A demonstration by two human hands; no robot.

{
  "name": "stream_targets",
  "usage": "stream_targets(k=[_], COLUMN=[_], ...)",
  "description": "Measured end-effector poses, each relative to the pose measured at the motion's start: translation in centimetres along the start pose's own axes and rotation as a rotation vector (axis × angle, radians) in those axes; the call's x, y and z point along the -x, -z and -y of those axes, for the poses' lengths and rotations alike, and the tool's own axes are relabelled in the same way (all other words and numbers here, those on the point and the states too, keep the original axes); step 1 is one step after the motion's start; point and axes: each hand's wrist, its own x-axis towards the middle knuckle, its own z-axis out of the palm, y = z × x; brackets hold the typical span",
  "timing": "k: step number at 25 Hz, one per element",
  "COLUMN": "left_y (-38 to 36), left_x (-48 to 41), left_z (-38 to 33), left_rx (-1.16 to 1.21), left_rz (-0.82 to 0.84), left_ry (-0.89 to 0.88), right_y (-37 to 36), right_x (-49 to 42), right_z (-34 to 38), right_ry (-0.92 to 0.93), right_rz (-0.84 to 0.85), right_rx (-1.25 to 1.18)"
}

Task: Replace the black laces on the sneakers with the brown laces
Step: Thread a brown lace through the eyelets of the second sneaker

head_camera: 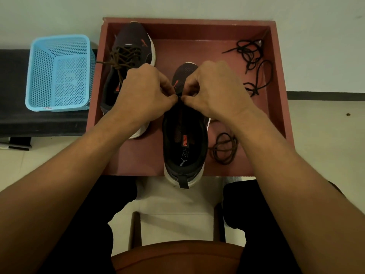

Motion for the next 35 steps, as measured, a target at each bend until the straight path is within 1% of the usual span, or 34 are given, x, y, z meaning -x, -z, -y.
stream_targets(k=[2, 5, 8, 13, 21, 27, 30, 33, 35], left_y=[-0.1, -0.3, -0.2, -0.2, -0.4, -0.6, -0.4, -0.4, -0.3], left_x=[0.0, 0.1, 0.2, 0.1, 0.1, 0.1, -0.2, -0.3, -0.5], left_z=[0.0, -0.1, 0.0, -0.2, -0.2, -0.2, -0.1, -0.2, -0.2], left_rx=[0.009, 0.025, 0.039, 0.051, 0.072, 0.053, 0.049, 0.061, 0.085], left_rz=[0.002, -0.015, -0.014, -0.012, 0.01, -0.022, -0.009, 0.007, 0.007], left_ry=[0.0, -0.003, 0.015, 0.033, 0.054, 0.029, 0.025, 0.035, 0.036], right_y=[-0.4, -0.7, -0.9, -1.0, -1.5, -1.8, -1.6, -0.9, -0.7], right_x=[0.3, 0.4, 0.4, 0.8, 0.3, 0.2, 0.0, 0.0, 0.1], right_z=[1.0, 2.0, 2.4, 2.1, 1.7, 1.5, 1.3, 0.7, 0.5], right_ry=[-0.043, -0.065, -0.074, -0.087, -0.079, -0.13, -0.13, -0.089, -0.082], right_rz=[-0.044, -0.06, -0.091, -0.127, -0.098, -0.169, -0.14, -0.075, -0.067], right_rx=[0.092, 0.216, 0.264, 0.205, 0.189, 0.165, 0.154, 0.126, 0.119])
